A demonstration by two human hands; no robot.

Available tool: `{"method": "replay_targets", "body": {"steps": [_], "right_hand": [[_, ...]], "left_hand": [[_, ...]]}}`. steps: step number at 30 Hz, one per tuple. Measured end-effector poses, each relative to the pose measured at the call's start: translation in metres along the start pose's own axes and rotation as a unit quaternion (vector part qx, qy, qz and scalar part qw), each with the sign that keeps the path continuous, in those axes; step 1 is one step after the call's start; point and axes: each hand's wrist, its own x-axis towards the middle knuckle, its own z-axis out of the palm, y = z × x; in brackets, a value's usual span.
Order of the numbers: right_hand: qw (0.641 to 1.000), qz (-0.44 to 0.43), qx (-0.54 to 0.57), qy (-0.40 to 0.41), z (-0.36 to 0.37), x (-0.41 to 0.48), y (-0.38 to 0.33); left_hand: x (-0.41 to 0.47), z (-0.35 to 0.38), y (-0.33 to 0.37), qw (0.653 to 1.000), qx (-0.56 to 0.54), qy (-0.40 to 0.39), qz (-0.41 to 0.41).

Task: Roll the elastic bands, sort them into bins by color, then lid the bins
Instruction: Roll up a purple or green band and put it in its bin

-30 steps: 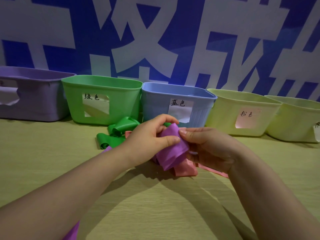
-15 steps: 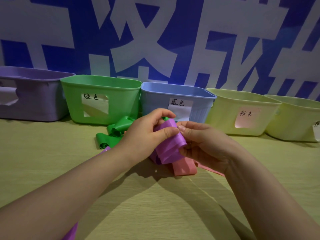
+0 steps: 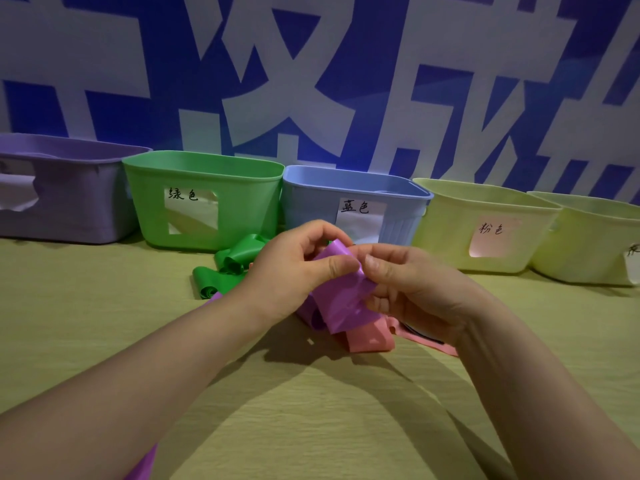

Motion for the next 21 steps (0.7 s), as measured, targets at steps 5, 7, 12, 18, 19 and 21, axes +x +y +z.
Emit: {"method": "replay_targets", "body": {"steps": [5,7,12,18,19,21], "right_hand": [[0.999,0.004,-0.027,0.02,0.0014,-0.0006,-0.0021],[0.998,0.008,-0.037,0.041,0.0014,0.0,-0.0016],[0.995,0.026,-0.042,0.089,-0.0003,-0.0005,-0.0022],[0.989,0.024,-0.038,0.138,0.0031,0.0018,-0.001],[0.989,0.023,-0.035,0.141,0.0033,0.0025,-0.0004],[0.991,0.025,-0.027,0.132,0.0037,0.003,0.0004]], "left_hand": [[-0.0011,0.0001,0.0034,1.0,-0.006,0.0,0.001],[-0.001,0.0002,0.0041,1.0,-0.002,0.003,0.006],[0.0008,-0.0023,-0.0012,0.999,0.042,0.017,0.004],[-0.0023,0.0013,-0.0019,0.98,0.186,0.057,0.036],[-0.0026,0.0017,-0.0015,0.98,0.188,0.058,0.04],[-0.0031,0.0022,-0.0006,0.981,0.186,0.052,0.031]]}}
